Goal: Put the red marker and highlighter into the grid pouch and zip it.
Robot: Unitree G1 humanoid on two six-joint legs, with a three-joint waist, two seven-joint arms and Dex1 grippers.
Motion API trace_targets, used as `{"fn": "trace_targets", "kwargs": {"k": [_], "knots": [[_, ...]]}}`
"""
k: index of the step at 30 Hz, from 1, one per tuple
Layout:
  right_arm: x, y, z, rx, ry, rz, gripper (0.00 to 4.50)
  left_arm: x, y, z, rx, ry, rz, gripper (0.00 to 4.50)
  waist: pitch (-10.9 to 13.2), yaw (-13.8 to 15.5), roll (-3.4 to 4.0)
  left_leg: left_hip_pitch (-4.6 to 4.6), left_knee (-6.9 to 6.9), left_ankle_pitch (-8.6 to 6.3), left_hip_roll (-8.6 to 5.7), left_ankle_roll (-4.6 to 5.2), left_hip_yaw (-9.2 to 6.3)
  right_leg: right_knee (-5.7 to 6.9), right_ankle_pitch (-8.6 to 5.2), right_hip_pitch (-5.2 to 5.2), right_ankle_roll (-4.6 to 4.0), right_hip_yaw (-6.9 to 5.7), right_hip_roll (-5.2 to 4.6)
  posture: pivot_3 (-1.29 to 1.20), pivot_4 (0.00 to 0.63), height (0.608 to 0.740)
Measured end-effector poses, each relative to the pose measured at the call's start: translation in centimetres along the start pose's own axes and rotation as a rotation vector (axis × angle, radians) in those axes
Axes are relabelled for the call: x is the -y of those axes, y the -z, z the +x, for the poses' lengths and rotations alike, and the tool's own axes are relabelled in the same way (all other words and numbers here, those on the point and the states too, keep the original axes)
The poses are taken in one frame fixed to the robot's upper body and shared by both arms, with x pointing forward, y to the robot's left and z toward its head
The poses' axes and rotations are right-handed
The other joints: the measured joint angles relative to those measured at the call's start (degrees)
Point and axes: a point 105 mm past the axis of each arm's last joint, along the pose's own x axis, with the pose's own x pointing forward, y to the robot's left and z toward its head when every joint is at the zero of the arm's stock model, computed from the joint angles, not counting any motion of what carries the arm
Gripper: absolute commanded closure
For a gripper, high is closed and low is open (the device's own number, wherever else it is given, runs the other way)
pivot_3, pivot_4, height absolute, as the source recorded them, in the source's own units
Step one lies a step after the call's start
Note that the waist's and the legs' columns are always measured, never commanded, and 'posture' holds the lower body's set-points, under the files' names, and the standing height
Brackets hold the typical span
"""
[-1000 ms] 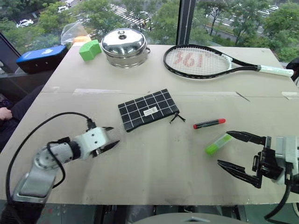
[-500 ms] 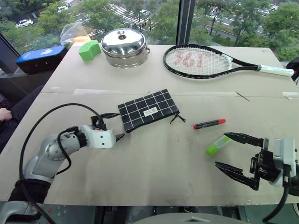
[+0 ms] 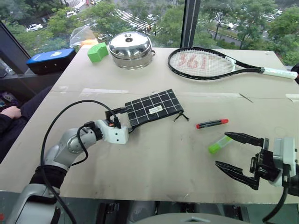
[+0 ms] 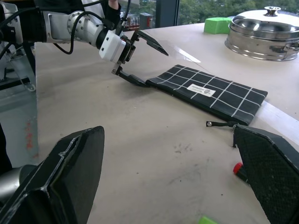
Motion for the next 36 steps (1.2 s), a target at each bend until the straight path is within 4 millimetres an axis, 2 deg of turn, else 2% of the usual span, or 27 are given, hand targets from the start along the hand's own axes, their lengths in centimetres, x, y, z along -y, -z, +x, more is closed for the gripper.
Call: {"fn": "trace_targets", "kwargs": {"k": [8,12,16,21,24,29,31,32,36], "knots": [[-0.1,0.0,0.1,-0.002,0.019,-0.006,0.0,-0.1,-0.2,2.3,0.04,-0.026,-0.038,0.04,-0.21,1.6,0.42,-0.13,0.06,0.1,-0.02,0.15,0.13,0.03,-0.02,0.22,-0.01,-0.39,-0.29,0.0,0.15,0.74],[-0.5,-0.1,0.1,-0.003,0.018,-0.007,0.0,-0.4,-0.2,3.6,0.04,-0.071,-0.145,0.04,-0.26,1.15,0.34,-0.13,0.12,0.12,-0.02,0.2,0.18,0.02,0.04,0.26,0.12,-0.47,-0.27,0.0,0.15,0.74],[-0.5,0.0,0.0,-0.009,0.033,0.001,0.0,-0.8,-0.2,3.7,0.032,-0.067,-0.181,0.04,-0.28,1.02,0.28,-0.17,0.11,0.12,0.0,0.2,0.11,0.02,0.04,0.25,0.22,-0.65,-0.22,0.0,0.15,0.74],[-0.6,-0.1,0.0,-0.005,0.049,-0.001,0.0,-1.3,-0.4,4.2,0.027,-0.024,-0.11,0.04,-0.25,1.08,0.22,-0.18,0.12,0.12,-0.01,0.2,0.1,0.0,-0.01,0.26,0.18,-0.69,-0.22,0.0,0.15,0.74],[-0.5,-0.1,0.1,-0.003,0.058,-0.005,0.0,-1.1,-0.3,4.5,0.02,0.013,-0.117,0.82,-0.23,0.96,0.19,-0.16,0.12,0.12,-0.01,0.2,0.13,0.0,-0.05,0.26,0.11,-0.65,-0.24,0.0,0.15,0.74],[-0.6,-0.2,0.1,0.0,0.066,-0.008,0.0,0.1,0.1,4.6,0.009,0.117,-0.281,3.29,-0.24,0.64,0.2,-0.16,0.11,0.12,0.02,0.2,0.1,0.0,-0.04,0.25,0.14,-0.69,-0.23,0.0,0.15,0.74],[-0.6,-0.3,0.2,0.005,0.073,-0.011,0.0,0.4,0.2,4.5,0.001,0.148,-0.343,4.11,-0.24,0.38,0.19,-0.17,0.1,0.12,0.03,0.2,0.07,0.0,-0.04,0.25,0.14,-0.72,-0.21,0.0,0.15,0.74],[-0.6,-0.4,0.2,0.01,0.075,-0.01,0.0,0.1,0.6,4.3,-0.012,0.153,-0.379,4.33,-0.25,-0.03,0.2,-0.16,0.1,0.12,0.03,0.2,0.07,0.0,-0.04,0.25,0.14,-0.71,-0.2,0.0,0.15,0.74],[-0.6,-0.2,0.6,0.019,0.089,0.008,0.0,0.4,0.9,3.6,-0.034,0.181,-0.558,4.33,-0.25,-1.08,0.19,-0.17,0.09,0.12,0.03,0.2,0.12,0.0,-0.02,0.25,0.2,-0.64,-0.19,0.0,0.15,0.74]]}}
